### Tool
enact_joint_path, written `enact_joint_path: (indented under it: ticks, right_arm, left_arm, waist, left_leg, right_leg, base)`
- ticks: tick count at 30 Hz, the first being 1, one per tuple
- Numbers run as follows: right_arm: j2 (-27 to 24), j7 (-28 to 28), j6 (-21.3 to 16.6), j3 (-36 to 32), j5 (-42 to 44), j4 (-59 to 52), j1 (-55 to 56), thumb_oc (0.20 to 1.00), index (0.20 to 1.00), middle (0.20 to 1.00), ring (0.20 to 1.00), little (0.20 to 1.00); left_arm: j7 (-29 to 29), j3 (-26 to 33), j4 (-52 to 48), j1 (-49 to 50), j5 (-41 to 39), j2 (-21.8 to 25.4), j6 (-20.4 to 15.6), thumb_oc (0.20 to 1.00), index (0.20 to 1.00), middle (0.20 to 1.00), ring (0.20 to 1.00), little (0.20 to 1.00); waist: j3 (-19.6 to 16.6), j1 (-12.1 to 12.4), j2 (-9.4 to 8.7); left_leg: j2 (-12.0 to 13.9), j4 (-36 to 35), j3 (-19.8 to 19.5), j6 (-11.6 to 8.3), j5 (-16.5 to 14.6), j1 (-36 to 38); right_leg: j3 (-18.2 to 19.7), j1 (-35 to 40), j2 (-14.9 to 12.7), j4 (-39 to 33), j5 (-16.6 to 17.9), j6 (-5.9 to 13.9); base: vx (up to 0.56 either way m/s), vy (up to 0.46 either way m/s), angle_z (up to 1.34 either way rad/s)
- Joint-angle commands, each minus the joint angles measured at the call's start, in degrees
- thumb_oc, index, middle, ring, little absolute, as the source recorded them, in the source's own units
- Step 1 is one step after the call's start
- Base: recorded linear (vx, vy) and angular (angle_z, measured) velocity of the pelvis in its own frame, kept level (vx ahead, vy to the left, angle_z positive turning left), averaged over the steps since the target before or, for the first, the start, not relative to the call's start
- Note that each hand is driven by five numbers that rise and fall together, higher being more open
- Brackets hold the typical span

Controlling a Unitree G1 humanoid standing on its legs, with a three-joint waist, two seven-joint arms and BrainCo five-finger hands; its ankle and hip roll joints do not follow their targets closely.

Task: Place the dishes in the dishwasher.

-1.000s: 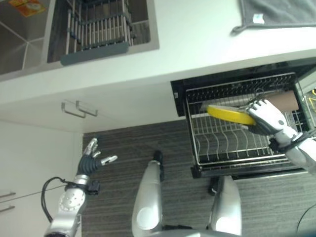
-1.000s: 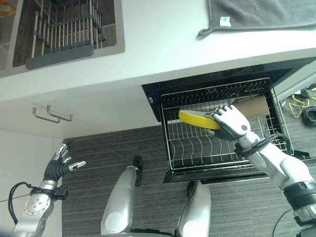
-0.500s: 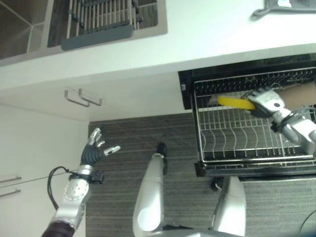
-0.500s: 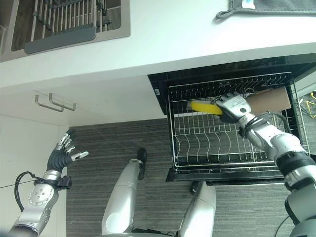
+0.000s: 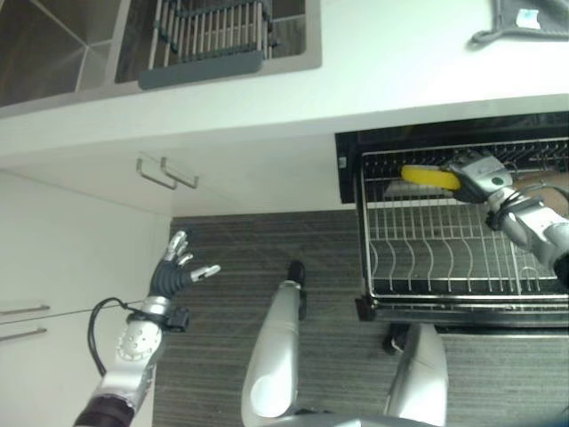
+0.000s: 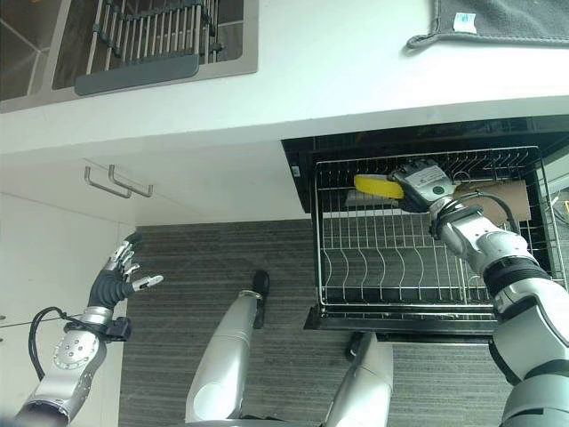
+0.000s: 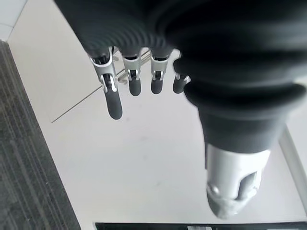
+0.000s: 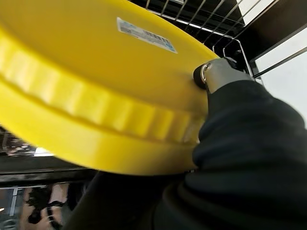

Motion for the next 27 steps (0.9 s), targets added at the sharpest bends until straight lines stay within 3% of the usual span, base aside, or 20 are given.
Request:
enact_joint_path:
  ticks: [1, 2, 6, 9, 12, 14, 18, 21, 23, 24, 27]
  right_arm:
    - [2.1, 5.5, -0.8, 1.2, 2.4, 3.0, -0.6, 0.762, 0.762, 0.762, 0.762, 0.762]
    - [2.6, 6.3, -1.0, 1.4, 3.0, 2.9, -0.5, 1.000, 1.000, 1.000, 1.000, 1.000]
    - [5.0, 12.5, -2.6, 0.9, 8.8, 2.6, -1.1, 1.000, 1.000, 1.000, 1.000, 1.000]
    - [6.3, 14.9, -4.2, 0.7, 11.0, 1.5, -1.8, 1.000, 1.000, 1.000, 1.000, 1.000]
    - [6.6, 15.9, -3.3, 0.0, 14.2, 0.1, -2.2, 1.000, 1.000, 1.000, 1.000, 1.000]
    - [6.4, 19.0, 0.0, -2.7, 18.2, -3.8, 0.0, 1.000, 1.000, 1.000, 1.000, 1.000]
    - [5.9, 21.5, 3.0, -6.0, 24.7, -8.6, 2.4, 1.000, 1.000, 1.000, 1.000, 1.000]
    - [6.0, 22.7, 7.3, -11.8, 34.7, -14.7, 6.9, 1.000, 1.000, 1.000, 1.000, 1.000]
    - [8.3, 23.0, 13.1, -20.9, 46.4, -22.2, 14.1, 1.000, 1.000, 1.000, 1.000, 1.000]
    - [9.6, 22.6, 14.0, -24.2, 50.1, -24.5, 16.7, 1.000, 1.000, 1.000, 1.000, 1.000]
    - [16.0, 22.5, 21.0, -33.2, 56.1, -33.1, 26.5, 1.000, 1.000, 1.000, 1.000, 1.000]
  left_arm:
    - [0.5, 1.3, -0.3, -1.5, -2.4, 2.3, -4.1, 1.000, 1.000, 1.000, 1.000, 1.000]
    - [0.6, 1.2, -0.5, -1.5, -2.2, 2.2, -4.2, 1.000, 1.000, 1.000, 1.000, 1.000]
    - [1.3, 1.0, -1.6, -2.1, -1.4, 2.1, -3.6, 1.000, 1.000, 1.000, 1.000, 1.000]
    - [2.5, 0.6, -2.6, -2.4, -1.6, 1.6, -2.7, 1.000, 1.000, 1.000, 1.000, 1.000]
    - [2.3, 0.5, -2.9, -2.2, -1.5, 1.4, -2.6, 1.000, 1.000, 1.000, 1.000, 1.000]
    - [3.0, 0.9, -4.6, -1.3, -1.1, 1.2, -2.0, 1.000, 1.000, 1.000, 1.000, 1.000]
    - [3.6, 1.8, -6.3, -0.6, -0.8, 1.1, -0.7, 1.000, 1.000, 1.000, 1.000, 1.000]
    - [4.4, 3.2, -8.0, 0.9, 0.3, 0.6, 0.5, 1.000, 1.000, 1.000, 1.000, 1.000]
    - [6.2, 4.5, -10.0, 2.6, 1.9, -0.7, 2.1, 1.000, 1.000, 1.000, 1.000, 1.000]
    - [6.4, 5.1, -10.3, 3.3, 2.3, -1.3, 2.3, 1.000, 1.000, 1.000, 1.000, 1.000]
    - [7.3, 6.9, -11.0, 5.5, 3.8, -3.4, 3.1, 1.000, 1.000, 1.000, 1.000, 1.000]
  waist:
    - [0.2, 2.0, -0.88]
    - [0.3, 2.1, -0.98]
    - [0.8, 2.3, -1.33]
    - [1.1, 2.4, -1.12]
    - [1.3, 2.5, -1.22]
    - [1.6, 2.1, -1.75]
    - [2.1, 1.7, -2.37]
    - [2.4, 0.9, -3.18]
    - [2.7, -0.5, -3.96]
    - [2.7, -0.9, -4.17]
    - [2.6, -2.9, -4.97]
  left_leg:
    - [2.4, 3.0, -3.8, 2.01, -9.6, 2.1]
    - [2.4, 3.0, -3.8, 2.09, -9.6, 2.1]
    - [2.2, 2.7, -3.7, 2.46, -9.4, 2.3]
    - [2.0, 1.7, -3.5, 2.58, -9.0, 3.0]
    - [1.9, 1.6, -3.2, 2.66, -8.9, 3.3]
    - [2.1, 0.9, -3.1, 2.77, -8.5, 3.9]
    - [2.3, -0.1, -2.8, 2.89, -8.0, 5.1]
    - [2.8, -1.5, -2.4, 2.91, -7.5, 6.8]
    - [3.3, -4.1, -1.5, 2.97, -6.6, 9.6]
    - [3.6, -5.0, -1.0, 2.94, -6.2, 10.6]
    - [4.5, -8.3, 0.7, 2.75, -5.0, 14.0]
  right_leg:
    - [0.8, 1.4, -1.1, -11.8, 8.7, 2.86]
    - [0.7, 1.5, -1.0, -12.0, 8.8, 2.83]
    - [0.2, 2.1, -0.8, -12.8, 9.1, 2.50]
    - [-0.1, 2.5, -0.8, -13.3, 9.3, 2.40]
    - [-0.5, 2.9, -0.9, -13.6, 9.5, 2.35]
    - [-0.7, 3.8, -0.5, -14.6, 9.9, 2.12]
    - [-1.1, 5.2, -0.2, -15.8, 10.3, 2.03]
    - [-1.6, 6.9, 0.1, -17.2, 10.8, 1.92]
    - [-1.7, 9.6, 0.9, -19.8, 11.6, 1.90]
    - [-1.8, 10.5, 1.2, -20.7, 11.9, 1.94]
    - [-2.0, 14.0, 2.4, -24.5, 13.1, 2.01]
  base:
    - [-0.03, -0.012, 0.09]
    - [-0.03, -0.012, 0.08]
    - [-0.04, -0.010, -0.03]
    - [-0.03, 0.056, -0.05]
    - [-0.03, 0.053, -0.04]
    - [-0.03, 0.016, -0.06]
    - [0.00, 0.001, -0.03]
    - [0.02, 0.008, -0.02]
    - [0.05, 0.038, -0.08]
    - [0.08, 0.047, -0.06]
    - [0.08, 0.042, -0.12]
